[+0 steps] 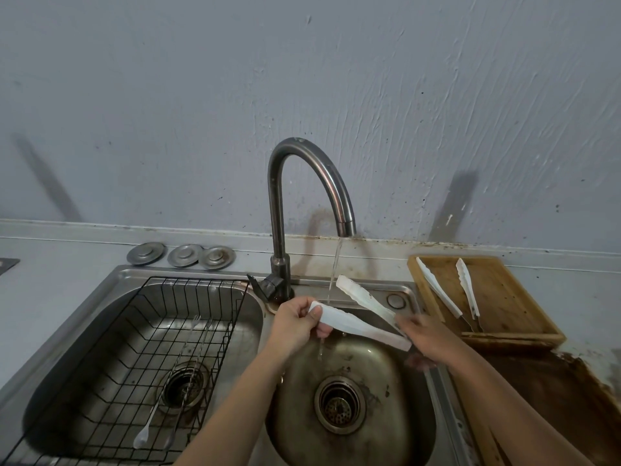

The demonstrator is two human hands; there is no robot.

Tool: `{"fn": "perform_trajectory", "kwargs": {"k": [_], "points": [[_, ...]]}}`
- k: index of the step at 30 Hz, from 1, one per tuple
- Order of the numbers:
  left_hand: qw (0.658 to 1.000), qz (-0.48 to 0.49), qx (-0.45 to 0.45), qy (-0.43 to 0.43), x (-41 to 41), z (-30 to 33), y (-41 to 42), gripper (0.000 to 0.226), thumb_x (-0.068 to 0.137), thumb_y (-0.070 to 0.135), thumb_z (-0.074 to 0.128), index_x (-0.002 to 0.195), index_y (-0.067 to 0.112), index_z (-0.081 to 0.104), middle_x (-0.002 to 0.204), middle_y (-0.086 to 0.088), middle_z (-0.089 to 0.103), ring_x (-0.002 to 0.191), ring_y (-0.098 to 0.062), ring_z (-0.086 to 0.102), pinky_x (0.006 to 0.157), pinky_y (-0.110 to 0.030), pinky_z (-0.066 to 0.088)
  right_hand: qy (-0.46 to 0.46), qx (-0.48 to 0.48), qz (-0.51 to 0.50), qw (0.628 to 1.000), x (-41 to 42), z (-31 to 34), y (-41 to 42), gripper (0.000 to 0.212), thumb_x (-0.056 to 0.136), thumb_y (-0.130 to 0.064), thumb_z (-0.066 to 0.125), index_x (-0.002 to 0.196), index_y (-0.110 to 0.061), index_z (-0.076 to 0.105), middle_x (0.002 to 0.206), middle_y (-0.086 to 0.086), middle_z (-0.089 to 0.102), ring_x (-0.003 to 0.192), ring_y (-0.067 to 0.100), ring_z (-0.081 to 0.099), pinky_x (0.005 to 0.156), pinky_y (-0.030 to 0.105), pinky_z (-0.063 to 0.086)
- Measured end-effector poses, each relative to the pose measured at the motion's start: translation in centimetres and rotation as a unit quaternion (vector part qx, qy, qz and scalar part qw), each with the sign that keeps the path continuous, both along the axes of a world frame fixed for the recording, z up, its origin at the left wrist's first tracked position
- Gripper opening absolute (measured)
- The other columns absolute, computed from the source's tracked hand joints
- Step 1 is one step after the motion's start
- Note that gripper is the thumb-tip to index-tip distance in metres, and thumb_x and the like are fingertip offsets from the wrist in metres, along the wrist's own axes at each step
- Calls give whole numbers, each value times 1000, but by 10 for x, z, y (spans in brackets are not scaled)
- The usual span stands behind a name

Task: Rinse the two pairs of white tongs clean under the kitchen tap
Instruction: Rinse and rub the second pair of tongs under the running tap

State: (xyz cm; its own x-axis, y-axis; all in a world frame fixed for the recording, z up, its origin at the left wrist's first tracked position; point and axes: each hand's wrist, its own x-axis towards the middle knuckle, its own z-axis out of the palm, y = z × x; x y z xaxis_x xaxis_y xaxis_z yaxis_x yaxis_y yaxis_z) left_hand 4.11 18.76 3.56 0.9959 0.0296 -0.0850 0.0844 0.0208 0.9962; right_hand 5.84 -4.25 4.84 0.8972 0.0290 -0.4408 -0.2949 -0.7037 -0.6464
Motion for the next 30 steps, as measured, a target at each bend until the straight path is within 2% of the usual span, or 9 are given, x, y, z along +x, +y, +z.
{"fn": "perform_trajectory", "kwargs": {"k": [4,9,13,17,20,23,25,28,30], "points": [[999,22,-31,16,1,-1,-2,30,98,4,39,82,5,64,53,-8,60,50,-17,55,57,-25,51,2,-42,6,999,5,-8,0,36,97,-38,41,109,-8,56,78,5,57,63,12,53,54,21,41],[986,61,-93,124,10,-6,0,26,97,13,45,92,-1,66,80,-14,63,73,-19,62,62,-22,58,-19,-1,-44,999,8,-9,5,30,96,-34,45,109,-8,54,85,10,58,73,17,55,63,27,43],[974,83,-118,174,14,-10,0,20,92,-5,43,101,-9,61,97,-22,57,77,-23,61,55,-22,56,-35,49,-75,995,7,-11,8,34,96,-39,42,101,-9,57,77,7,54,71,17,52,64,29,41],[977,88,-106,165,13,-6,-7,39,86,-18,33,115,-9,57,87,-14,62,72,-23,63,54,-21,55,-67,99,-110,987,-1,-16,14,25,96,-32,44,96,-12,58,79,7,54,71,15,50,64,29,38],[978,92,-122,141,15,3,-9,34,88,-17,36,108,-5,60,97,-17,63,78,-23,64,58,-21,56,-75,120,-120,983,-9,-16,17,30,97,-30,45,101,-5,60,89,21,59,81,26,56,76,39,45],[983,84,-107,122,15,9,-10,34,90,-14,38,114,-4,60,109,-20,63,100,-28,62,64,-19,55,-108,136,-131,976,-14,-18,15,31,97,-26,45,101,-1,62,107,28,61,99,38,58,93,50,43],[988,80,-79,109,15,11,-11,36,91,-13,38,119,-3,58,114,-19,64,104,-24,62,67,-18,54,-123,157,-136,970,-16,-22,13,25,97,-23,45,99,-7,64,103,20,61,104,34,56,90,45,44],[992,93,-40,82,15,13,-13,42,87,-18,38,121,-3,57,115,-18,66,108,-23,63,81,-26,54,-140,195,-146,960,-22,-24,12,21,96,-21,47,101,-11,64,100,6,58,93,14,53,78,31,41],[990,122,-42,61,16,14,-16,45,81,-22,42,117,-1,60,103,-11,70,96,-14,67,91,-31,52,-159,215,-150,952,-26,-24,15,21,95,-21,47,101,-11,65,95,2,57,83,4,49,76,32,43]]}}
